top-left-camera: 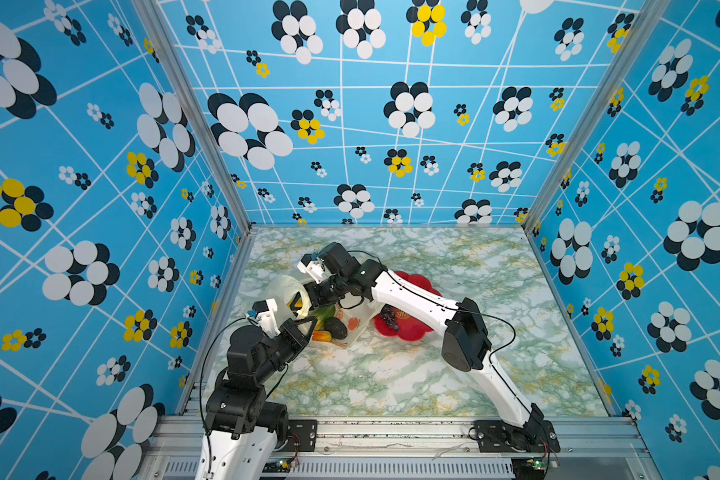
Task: Place the fruits into the plastic bag
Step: 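Open the right gripper to drop the dark fruit into the bag, then withdraw the right gripper from the bag and move it over the grapes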
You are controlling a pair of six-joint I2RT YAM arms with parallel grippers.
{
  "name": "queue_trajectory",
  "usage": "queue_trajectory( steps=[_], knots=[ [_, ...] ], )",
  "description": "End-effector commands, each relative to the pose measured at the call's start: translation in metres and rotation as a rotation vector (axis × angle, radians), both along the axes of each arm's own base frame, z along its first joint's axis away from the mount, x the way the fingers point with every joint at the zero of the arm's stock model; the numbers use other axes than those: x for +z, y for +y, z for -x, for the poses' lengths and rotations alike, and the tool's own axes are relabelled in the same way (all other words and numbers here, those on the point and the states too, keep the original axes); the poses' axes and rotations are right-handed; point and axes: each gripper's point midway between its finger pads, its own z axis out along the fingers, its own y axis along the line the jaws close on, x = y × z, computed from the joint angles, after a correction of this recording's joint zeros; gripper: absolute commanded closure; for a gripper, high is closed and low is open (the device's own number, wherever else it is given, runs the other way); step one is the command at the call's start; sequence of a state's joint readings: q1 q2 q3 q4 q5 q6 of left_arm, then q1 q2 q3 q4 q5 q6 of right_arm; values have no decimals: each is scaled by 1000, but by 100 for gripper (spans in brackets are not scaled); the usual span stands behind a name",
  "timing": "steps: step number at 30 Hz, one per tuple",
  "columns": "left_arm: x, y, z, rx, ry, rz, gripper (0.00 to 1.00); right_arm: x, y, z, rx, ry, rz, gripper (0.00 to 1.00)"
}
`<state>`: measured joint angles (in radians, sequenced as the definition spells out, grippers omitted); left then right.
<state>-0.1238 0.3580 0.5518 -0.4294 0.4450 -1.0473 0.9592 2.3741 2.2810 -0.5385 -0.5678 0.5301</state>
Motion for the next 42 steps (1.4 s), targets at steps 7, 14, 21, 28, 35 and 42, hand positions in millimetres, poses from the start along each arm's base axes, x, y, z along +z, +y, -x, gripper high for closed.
queue_trajectory(
  steps=[7, 14, 21, 28, 35, 42],
  knots=[
    [13, 3, 6, 10, -38, -9, 100, 67, -27, 10, 16, -134, -45, 27],
    [13, 6, 14, 20, -39, -5, 100, 131, -82, 20, -67, -311, -53, 27],
    [8, 7, 17, 27, -34, -13, 100, 174, -190, 20, -326, -602, -15, 18],
    [6, 4, 10, 11, -18, -14, 100, 140, -312, -26, -758, -478, 30, 10],
    [4, 5, 8, 19, -11, -13, 100, 84, -362, -54, -928, -157, -87, 1],
    [2, 5, 6, 22, -2, -8, 100, 37, -355, -66, -934, 5, -78, 1]
  ],
)
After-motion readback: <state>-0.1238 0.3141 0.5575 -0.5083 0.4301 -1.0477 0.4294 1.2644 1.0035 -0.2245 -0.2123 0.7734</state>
